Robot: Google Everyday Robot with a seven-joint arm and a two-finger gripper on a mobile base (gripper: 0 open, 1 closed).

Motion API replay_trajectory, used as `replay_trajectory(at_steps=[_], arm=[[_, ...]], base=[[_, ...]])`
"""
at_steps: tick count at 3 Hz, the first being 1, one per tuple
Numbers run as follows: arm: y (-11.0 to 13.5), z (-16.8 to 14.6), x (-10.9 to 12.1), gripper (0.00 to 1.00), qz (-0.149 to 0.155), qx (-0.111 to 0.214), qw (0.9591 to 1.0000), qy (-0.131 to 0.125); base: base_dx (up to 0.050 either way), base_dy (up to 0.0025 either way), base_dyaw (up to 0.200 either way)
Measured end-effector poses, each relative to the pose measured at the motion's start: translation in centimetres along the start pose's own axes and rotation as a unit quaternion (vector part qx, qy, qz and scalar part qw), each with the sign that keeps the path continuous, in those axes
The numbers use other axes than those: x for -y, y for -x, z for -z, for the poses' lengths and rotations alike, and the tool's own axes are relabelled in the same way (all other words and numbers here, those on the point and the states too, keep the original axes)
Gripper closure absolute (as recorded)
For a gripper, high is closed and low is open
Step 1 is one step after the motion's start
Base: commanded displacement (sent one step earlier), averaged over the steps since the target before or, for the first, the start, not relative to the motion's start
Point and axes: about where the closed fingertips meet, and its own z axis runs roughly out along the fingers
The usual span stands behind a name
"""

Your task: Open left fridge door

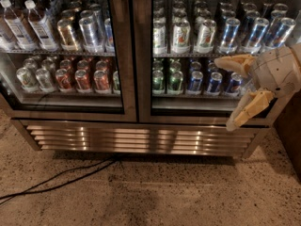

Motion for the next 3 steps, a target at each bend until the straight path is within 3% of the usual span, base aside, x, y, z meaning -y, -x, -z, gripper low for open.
replay_trajectory(at_steps=[2,3], arm=[[4.5,-5.1,-2.2,0.00,-0.035,0.070,0.9950,0.062],[7.4,-6.5,-3.5,0.00,-0.066,0.155,0.9832,0.071]], base=[[0.000,0.00000,0.000],[0.000,0.00000,0.000]])
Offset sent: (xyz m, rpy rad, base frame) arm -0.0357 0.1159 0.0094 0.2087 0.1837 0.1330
